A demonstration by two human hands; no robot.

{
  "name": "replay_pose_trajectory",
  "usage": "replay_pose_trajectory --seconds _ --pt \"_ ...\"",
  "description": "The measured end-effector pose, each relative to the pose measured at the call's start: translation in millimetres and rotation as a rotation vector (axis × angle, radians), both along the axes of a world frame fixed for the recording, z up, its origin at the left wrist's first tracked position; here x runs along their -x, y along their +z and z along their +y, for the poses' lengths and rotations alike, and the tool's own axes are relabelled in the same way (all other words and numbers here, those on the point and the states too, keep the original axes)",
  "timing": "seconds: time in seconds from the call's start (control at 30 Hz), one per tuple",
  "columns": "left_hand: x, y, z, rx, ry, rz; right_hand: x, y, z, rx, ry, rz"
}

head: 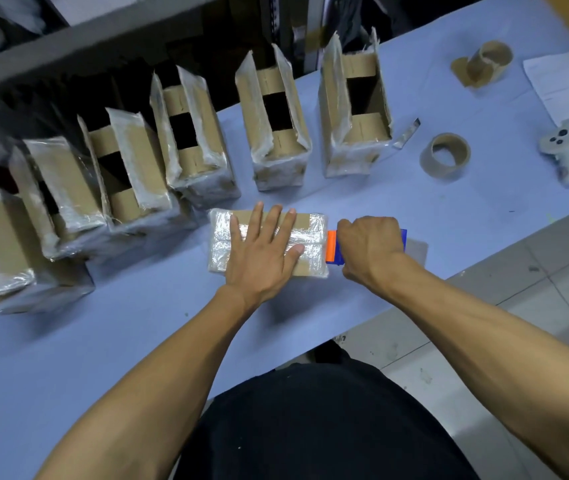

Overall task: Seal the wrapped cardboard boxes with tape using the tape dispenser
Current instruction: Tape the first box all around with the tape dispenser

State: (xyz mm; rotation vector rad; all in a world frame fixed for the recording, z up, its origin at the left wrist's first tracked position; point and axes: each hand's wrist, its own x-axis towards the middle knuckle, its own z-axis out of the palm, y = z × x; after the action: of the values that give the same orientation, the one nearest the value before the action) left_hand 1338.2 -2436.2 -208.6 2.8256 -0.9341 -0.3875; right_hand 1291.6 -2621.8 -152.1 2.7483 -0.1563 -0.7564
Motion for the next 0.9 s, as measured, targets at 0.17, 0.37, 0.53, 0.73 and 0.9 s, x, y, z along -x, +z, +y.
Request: replay_pose_trajectory --seconds 0.17,0.37,0.53,0.73,0.9 --pt "0 -2 0 0.003 0.004 -0.001 -2 2 8 0.065 -0.03 0.011" --pt "3 2 1 0.01 0.02 0.03 6 -20 23 -0.036 -0.049 0.048" --pt "-4 6 3 -0.005 0.018 0.04 21 -32 -15 -0.187 -0.227 -0.039" --pt "-17 16 13 -0.045 -0.074 -0.013 27 -30 -41 -0.396 -0.345 -0.252" --pt "-14 13 24 -0.072 -0.049 0.006 27 -17 -44 -0.474 -0.373 -0.386"
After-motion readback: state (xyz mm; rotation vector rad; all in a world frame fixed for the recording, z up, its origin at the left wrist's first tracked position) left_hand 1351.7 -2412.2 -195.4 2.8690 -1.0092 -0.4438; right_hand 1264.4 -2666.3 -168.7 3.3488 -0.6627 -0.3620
